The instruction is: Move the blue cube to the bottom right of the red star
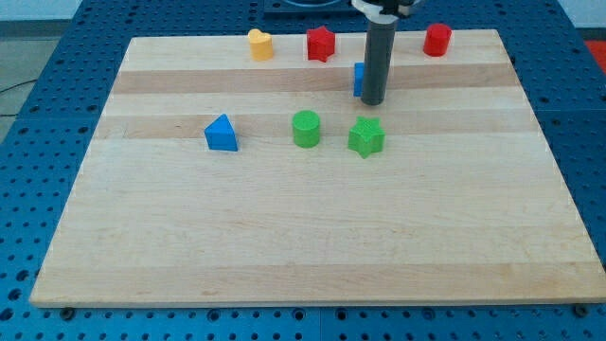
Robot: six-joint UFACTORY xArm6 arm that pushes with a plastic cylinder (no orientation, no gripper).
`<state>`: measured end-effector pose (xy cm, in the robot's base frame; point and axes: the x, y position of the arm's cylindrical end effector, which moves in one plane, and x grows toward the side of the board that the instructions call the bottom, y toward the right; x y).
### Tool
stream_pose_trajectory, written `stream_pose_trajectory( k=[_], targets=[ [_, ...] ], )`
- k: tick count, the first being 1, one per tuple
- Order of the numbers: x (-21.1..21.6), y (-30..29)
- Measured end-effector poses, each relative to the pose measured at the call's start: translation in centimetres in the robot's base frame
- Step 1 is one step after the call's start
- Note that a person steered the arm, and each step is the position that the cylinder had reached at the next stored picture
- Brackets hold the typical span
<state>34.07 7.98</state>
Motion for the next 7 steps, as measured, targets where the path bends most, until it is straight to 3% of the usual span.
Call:
stream_pose_trajectory(
  k=[2, 4, 7],
  targets=[
    [0.0, 0.5],
    [-4.4, 3.0],
    [-2.0, 1.0]
  ],
)
